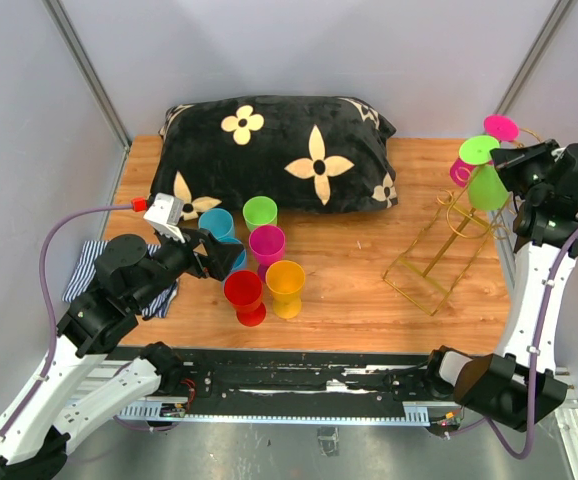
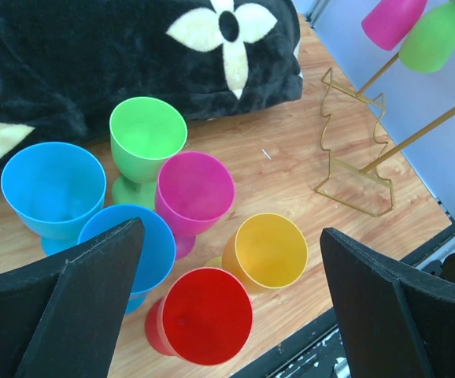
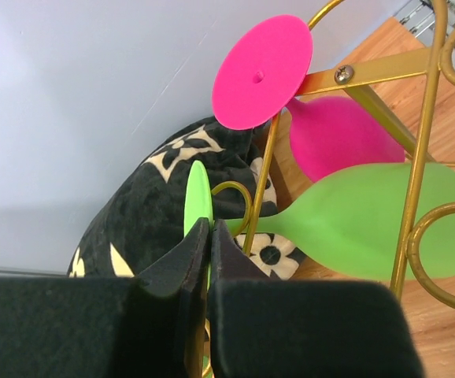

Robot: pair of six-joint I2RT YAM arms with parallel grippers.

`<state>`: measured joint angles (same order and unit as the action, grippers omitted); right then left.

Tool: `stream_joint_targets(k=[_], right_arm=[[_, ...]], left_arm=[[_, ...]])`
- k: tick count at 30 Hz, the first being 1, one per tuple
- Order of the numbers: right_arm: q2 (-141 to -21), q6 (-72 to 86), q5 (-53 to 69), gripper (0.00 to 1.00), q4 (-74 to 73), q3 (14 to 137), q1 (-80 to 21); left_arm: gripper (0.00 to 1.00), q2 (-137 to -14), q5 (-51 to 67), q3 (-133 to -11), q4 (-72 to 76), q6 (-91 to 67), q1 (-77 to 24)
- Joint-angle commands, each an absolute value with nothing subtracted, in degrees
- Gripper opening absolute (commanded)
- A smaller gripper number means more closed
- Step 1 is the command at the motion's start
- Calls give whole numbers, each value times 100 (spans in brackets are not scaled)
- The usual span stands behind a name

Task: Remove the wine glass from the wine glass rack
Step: Pick up the wine glass from the wine rack.

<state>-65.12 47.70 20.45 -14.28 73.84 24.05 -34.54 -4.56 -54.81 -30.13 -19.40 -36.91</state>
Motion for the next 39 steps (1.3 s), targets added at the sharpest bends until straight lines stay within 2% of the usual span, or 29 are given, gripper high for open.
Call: stream_joint_targets(k=[1,9,22,39], right_arm=[[-6423,5204,1943,1,-1134,7270,2558],[-6539,6004,2354,1,-622,7197,2557],[-6607,6202,2201,1,-646,7207,2558],[-6548,7035,1428,1,-821,7224,2445]], left_arm=[[100,-3401,-402,-5469,-2942,-1949,-3656],[100,-3402,-386,-5471,-2938,-1974,-3656],[100,-3463,-350,-5467,-2873,-1975,-3657],[100,-3463,-279,-5441,-2777,-2064,-3656]])
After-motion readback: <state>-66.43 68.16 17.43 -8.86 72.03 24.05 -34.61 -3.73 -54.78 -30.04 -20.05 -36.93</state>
